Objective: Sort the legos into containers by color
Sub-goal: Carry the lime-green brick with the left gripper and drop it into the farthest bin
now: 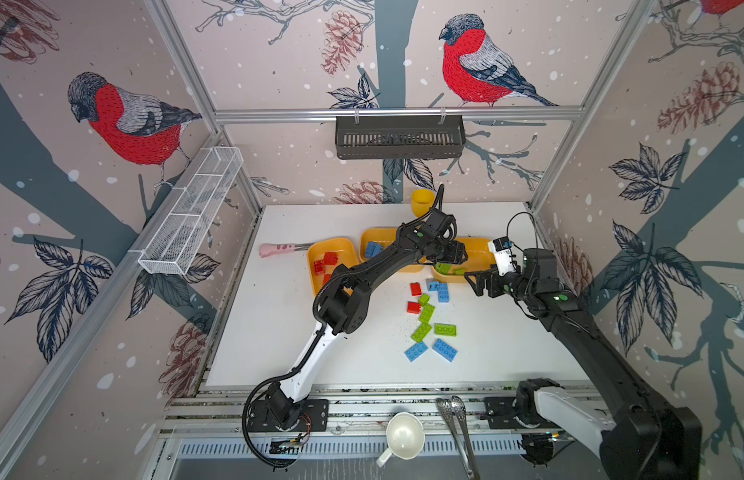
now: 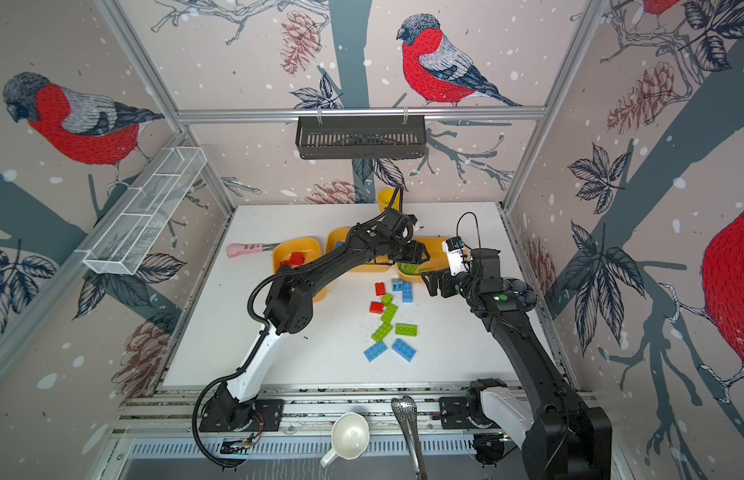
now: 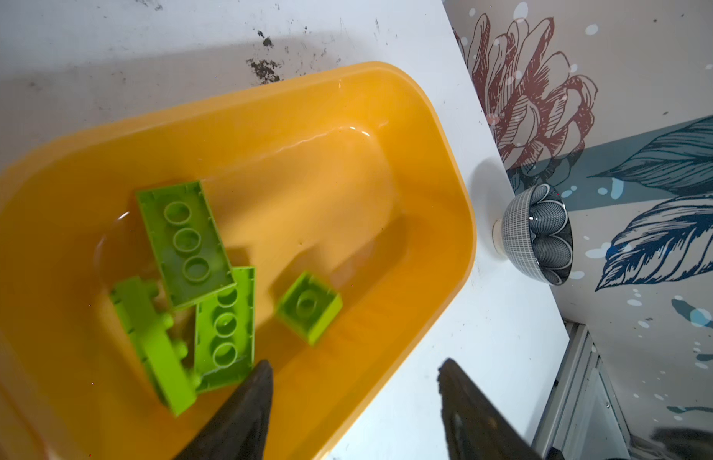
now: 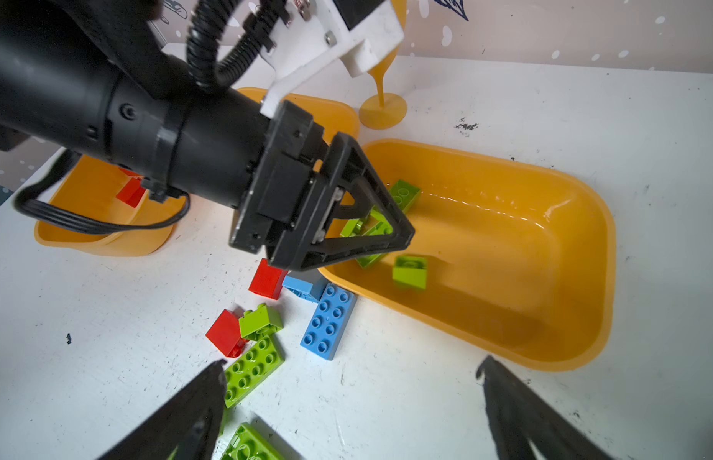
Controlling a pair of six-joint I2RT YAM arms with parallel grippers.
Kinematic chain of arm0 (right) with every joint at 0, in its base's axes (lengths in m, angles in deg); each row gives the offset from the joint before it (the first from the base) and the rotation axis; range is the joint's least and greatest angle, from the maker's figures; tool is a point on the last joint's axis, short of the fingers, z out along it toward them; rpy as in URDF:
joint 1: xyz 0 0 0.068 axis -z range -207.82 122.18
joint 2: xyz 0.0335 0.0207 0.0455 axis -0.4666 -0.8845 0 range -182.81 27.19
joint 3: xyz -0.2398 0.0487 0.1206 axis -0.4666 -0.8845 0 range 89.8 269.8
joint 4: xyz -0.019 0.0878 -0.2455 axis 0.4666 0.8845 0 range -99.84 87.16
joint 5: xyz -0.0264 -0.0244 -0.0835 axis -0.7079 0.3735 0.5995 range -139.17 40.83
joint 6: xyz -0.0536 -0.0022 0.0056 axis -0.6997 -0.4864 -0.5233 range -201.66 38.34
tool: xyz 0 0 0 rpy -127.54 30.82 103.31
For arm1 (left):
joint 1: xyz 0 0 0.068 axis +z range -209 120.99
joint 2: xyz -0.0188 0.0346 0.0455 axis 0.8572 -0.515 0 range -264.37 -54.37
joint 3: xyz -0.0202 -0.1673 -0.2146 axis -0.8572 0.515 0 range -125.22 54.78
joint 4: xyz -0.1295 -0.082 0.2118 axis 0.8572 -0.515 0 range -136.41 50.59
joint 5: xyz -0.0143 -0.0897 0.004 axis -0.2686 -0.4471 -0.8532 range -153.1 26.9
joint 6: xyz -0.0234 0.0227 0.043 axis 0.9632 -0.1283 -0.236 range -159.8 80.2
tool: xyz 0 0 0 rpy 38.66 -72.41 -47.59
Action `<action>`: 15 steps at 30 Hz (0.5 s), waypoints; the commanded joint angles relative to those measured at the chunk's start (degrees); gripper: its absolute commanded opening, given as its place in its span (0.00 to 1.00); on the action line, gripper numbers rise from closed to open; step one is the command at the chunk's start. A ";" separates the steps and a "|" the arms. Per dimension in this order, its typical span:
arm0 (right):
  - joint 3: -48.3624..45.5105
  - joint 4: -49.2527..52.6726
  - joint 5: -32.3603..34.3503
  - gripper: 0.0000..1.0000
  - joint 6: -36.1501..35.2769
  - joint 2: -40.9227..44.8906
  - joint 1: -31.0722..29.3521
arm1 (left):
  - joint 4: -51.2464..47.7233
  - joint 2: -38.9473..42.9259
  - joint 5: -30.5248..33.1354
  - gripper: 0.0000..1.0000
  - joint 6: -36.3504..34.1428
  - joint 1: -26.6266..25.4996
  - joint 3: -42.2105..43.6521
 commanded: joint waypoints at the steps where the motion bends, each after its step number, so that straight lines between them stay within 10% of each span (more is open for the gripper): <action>1: -0.09 -0.76 -1.70 0.99 0.21 0.17 0.02 | -4.34 4.47 3.82 0.73 -4.19 -0.06 1.84; 15: -0.05 -0.84 -9.76 0.99 -6.52 -0.50 -5.70 | -7.72 35.53 12.05 0.97 -7.90 1.34 37.29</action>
